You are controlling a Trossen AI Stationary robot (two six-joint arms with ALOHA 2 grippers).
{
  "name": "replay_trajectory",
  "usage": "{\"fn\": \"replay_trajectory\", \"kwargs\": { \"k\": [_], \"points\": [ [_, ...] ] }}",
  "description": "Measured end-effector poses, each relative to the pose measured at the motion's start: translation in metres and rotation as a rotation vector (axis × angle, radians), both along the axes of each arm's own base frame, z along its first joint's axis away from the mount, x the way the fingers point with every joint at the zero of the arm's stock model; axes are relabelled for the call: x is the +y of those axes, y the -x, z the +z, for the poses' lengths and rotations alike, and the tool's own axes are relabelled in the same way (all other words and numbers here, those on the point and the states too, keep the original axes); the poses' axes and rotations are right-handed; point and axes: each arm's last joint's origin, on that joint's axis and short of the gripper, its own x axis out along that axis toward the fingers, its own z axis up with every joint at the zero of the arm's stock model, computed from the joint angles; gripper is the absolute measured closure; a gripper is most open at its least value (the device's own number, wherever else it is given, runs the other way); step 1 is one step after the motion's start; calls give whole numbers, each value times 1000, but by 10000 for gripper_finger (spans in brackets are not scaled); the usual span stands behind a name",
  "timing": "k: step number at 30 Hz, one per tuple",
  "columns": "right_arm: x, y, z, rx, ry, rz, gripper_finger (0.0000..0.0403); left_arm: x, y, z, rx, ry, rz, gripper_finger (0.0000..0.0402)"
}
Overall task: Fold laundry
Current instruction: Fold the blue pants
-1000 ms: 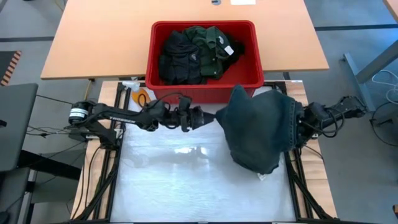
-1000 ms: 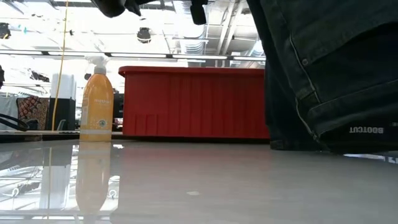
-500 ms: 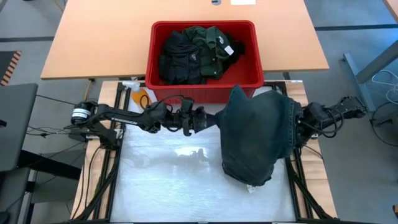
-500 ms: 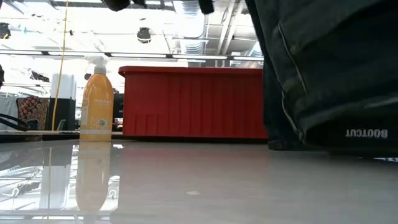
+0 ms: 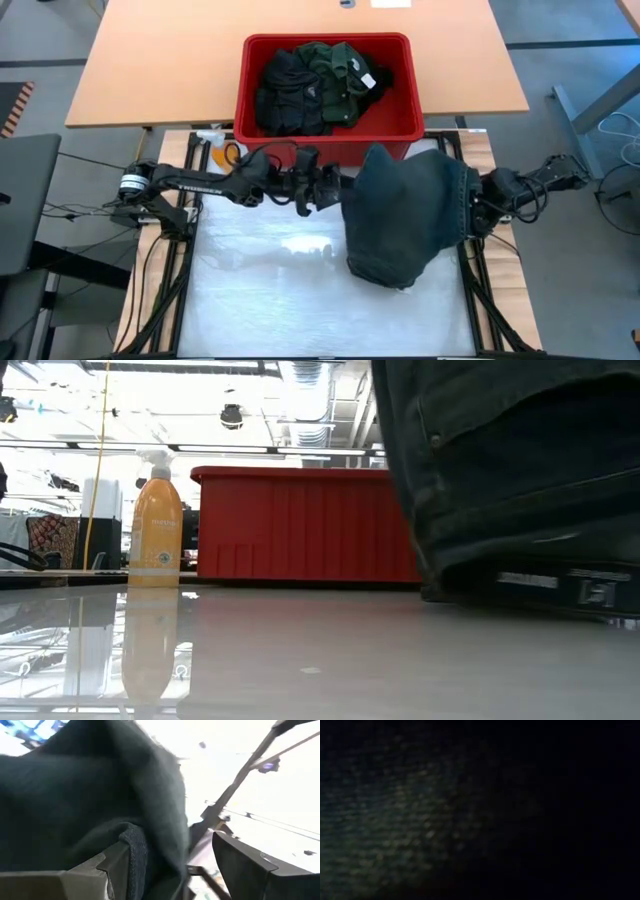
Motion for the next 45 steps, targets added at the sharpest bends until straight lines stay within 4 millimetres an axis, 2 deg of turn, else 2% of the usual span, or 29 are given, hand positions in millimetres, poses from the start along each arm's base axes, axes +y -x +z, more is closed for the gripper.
{"fn": "replay_trajectory", "kwargs": {
  "k": [4, 8, 29, 32, 34, 40, 45],
  "points": [
    [0, -1, -1, 16, 7, 2, 382, -6, 1, 19, -31, -17, -29, 164],
    [1, -3, -4, 49, 20, 1, 382, -7, -1, 26, 24, -23, -20, 164],
    [17, -6, -15, 151, 185, 93, 383, -6, -5, 21, 120, 55, 24, 168],
    [18, -7, -19, 188, 193, 106, 383, -7, -5, 21, 126, 64, 6, 194],
    [18, -7, -20, 198, 190, 111, 383, -7, -5, 21, 127, 59, -8, 226],
    [17, -7, -20, 198, 188, 109, 383, -8, -5, 21, 118, 35, -35, 375],
    [15, -7, -19, 201, 144, 55, 371, -9, 0, 30, 14, 17, -72, 395]
  ]
}}
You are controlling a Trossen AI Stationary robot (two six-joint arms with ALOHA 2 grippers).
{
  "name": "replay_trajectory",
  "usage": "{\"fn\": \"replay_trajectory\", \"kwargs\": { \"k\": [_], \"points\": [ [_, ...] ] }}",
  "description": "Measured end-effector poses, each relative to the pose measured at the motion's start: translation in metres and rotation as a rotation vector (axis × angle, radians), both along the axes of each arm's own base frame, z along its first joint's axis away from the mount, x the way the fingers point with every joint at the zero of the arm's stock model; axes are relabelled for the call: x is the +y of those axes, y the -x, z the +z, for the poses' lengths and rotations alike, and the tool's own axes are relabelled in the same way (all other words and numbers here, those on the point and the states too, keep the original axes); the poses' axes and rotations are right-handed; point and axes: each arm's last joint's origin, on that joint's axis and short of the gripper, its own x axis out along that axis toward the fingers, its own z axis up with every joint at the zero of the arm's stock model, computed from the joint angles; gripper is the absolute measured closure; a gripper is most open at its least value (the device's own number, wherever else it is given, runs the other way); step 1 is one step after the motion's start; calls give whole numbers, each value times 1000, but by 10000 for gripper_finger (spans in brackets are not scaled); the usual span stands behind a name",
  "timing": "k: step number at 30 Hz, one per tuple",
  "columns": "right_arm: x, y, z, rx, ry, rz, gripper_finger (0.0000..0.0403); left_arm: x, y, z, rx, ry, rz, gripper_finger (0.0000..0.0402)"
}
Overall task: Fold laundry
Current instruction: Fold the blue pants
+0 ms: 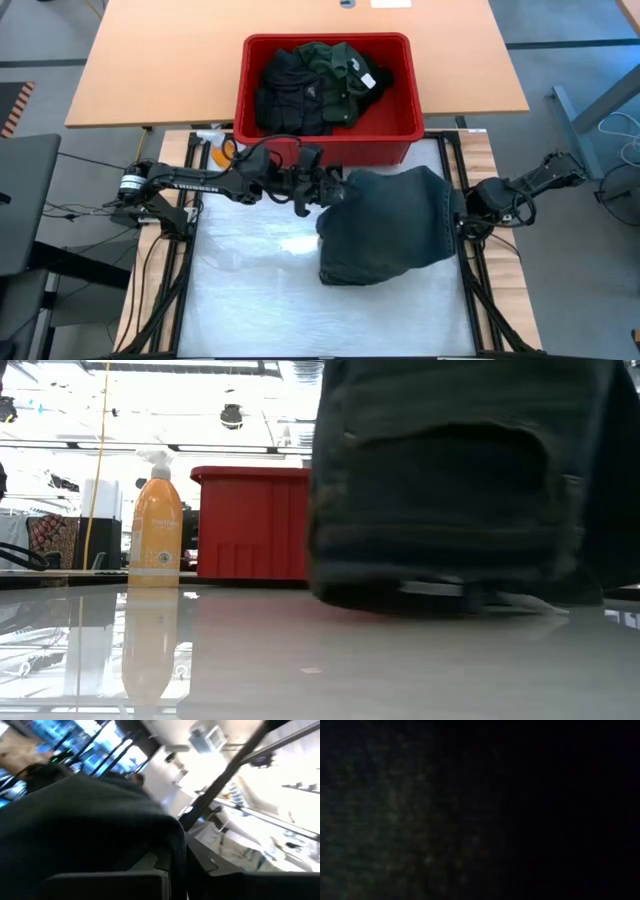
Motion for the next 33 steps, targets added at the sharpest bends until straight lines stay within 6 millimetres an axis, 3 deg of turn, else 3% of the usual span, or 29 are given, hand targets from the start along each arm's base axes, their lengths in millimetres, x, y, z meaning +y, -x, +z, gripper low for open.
{"fn": "replay_trajectory", "kwargs": {
  "k": [11, 21, 28, 33],
  "points": [
    [-3, 5, -1, 48, -120, 20, 270, 3, 9, 28, -115, -52, -50, 400],
    [-9, 52, 18, -39, -213, 141, 176, 18, 39, 66, -116, -171, -33, 401],
    [-7, 55, 22, -70, -315, 201, 150, 24, 42, 67, -94, -174, -5, 401],
    [-8, 52, 25, -105, -525, 261, 148, 31, 41, 66, -72, -166, -2, 401]
  ]
}}
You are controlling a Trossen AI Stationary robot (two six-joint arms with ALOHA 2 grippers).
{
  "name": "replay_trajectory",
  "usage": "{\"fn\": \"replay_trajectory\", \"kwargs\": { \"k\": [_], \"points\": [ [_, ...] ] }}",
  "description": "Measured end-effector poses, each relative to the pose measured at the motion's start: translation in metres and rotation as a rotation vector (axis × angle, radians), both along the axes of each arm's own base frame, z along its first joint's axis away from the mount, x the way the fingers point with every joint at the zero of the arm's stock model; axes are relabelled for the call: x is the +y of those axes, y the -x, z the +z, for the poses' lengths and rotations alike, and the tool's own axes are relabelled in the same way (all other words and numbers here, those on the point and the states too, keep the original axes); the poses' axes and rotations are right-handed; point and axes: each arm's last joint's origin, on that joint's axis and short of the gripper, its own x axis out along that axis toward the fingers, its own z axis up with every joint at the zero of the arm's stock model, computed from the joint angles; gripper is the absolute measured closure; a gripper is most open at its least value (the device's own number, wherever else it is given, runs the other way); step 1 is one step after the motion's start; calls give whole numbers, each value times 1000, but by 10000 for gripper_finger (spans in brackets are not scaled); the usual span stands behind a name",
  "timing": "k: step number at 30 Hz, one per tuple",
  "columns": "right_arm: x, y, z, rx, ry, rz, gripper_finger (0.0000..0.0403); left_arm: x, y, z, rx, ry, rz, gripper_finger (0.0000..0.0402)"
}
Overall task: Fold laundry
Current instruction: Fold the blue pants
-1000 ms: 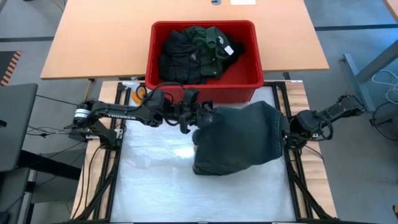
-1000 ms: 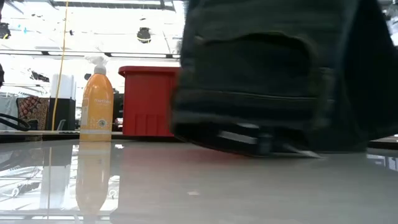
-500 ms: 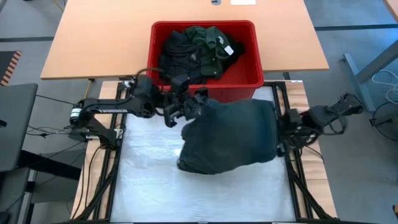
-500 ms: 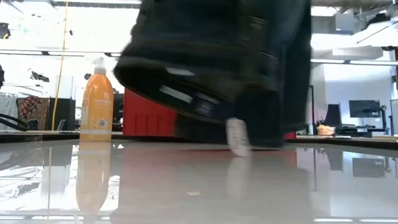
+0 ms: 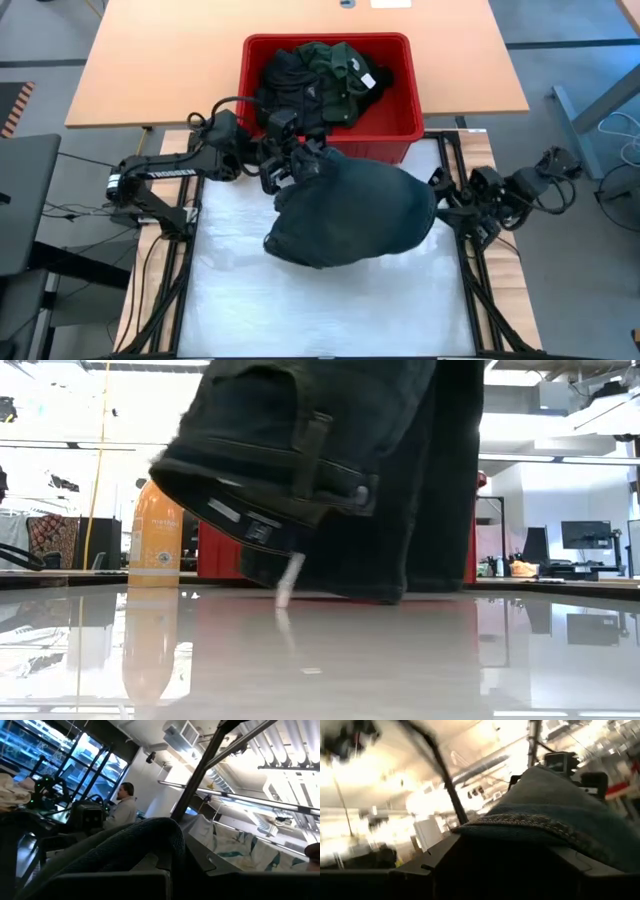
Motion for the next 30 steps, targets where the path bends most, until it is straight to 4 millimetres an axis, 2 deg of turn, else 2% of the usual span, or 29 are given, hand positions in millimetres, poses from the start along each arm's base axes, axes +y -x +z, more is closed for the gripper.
{"fn": "replay_trajectory", "kwargs": {
  "k": [3, 6, 13, 17, 23, 30],
  "points": [
    [0, -1, 1, -7, -94, 43, 148, 5, 1, 0, 6, -1, -12, 401],
    [3, -1, 0, 8, -119, 74, 148, 9, 4, 2, 4, -17, -23, 401],
    [4, 4, 2, 11, -197, 58, 148, 14, 26, 16, -29, -68, -9, 401],
    [4, 4, 2, 8, -278, 53, 148, 12, 32, 18, -14, -89, 3, 401],
    [11, -8, 3, -34, -398, 74, 148, 12, 34, 19, -2, -87, 12, 401],
    [27, -29, -10, 32, -534, 122, 148, 12, 32, 15, 41, -88, 11, 401]
  ]
}}
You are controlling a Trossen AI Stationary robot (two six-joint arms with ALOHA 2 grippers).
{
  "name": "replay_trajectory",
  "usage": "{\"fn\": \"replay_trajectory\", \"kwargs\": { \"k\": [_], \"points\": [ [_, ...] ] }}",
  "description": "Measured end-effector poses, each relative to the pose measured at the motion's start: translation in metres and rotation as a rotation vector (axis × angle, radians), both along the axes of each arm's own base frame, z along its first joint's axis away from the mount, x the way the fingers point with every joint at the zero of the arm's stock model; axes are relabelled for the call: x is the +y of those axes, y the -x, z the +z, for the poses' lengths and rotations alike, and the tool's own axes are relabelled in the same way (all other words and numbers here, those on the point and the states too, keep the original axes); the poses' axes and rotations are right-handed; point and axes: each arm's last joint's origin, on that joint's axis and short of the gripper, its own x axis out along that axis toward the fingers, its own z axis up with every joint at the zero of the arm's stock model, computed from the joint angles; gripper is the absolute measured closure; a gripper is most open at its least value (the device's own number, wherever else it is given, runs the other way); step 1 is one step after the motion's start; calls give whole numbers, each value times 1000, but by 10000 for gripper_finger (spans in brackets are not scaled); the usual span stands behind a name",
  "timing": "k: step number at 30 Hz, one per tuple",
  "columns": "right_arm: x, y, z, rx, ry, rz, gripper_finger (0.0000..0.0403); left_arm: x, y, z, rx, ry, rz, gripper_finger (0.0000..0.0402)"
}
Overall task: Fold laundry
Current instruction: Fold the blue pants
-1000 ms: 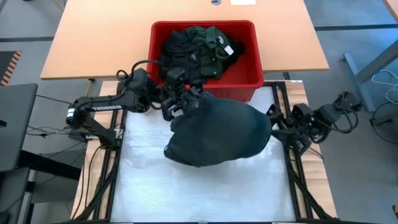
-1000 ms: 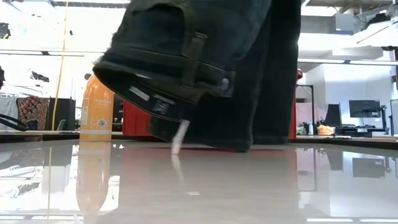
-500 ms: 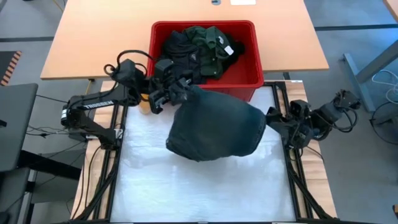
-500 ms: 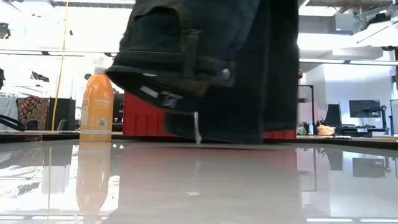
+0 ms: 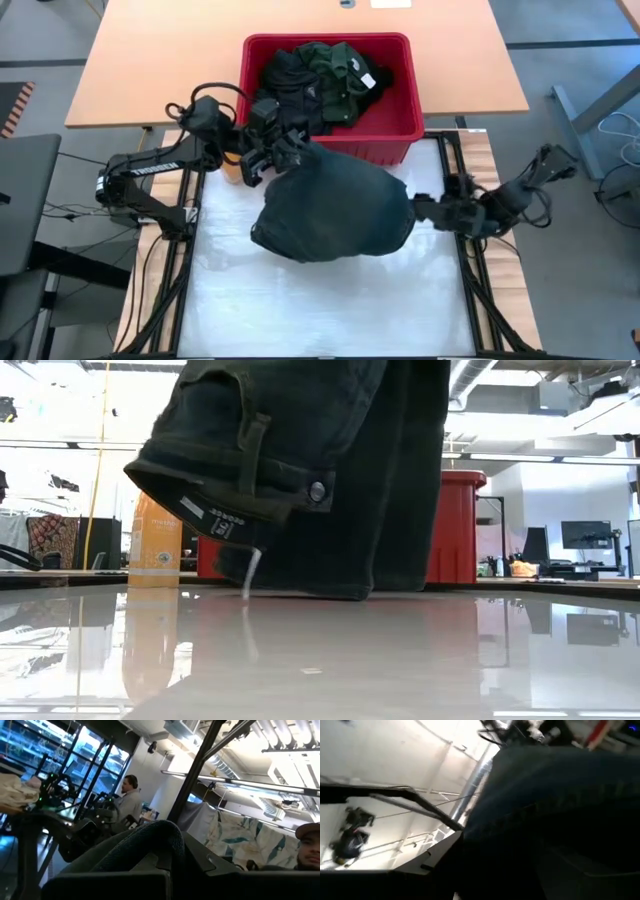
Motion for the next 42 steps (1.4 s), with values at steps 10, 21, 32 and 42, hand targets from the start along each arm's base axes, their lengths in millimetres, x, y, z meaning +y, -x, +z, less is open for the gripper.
{"fn": "replay_trajectory", "kwargs": {
  "k": [10, 21, 32, 42],
  "points": [
    [6, 1, -5, 93, -109, -148, 148, -1, -3, -7, 62, -57, -42, 401],
    [-4, -25, -18, 91, -163, -186, 148, -2, -3, -8, 45, -98, -17, 401],
    [-32, -49, -11, -114, -54, -237, 158, -5, -4, -7, 9, -143, 5, 401],
    [-41, -45, 30, -285, 129, -225, 379, -17, -3, 1, -146, -258, 174, 401]
  ]
}}
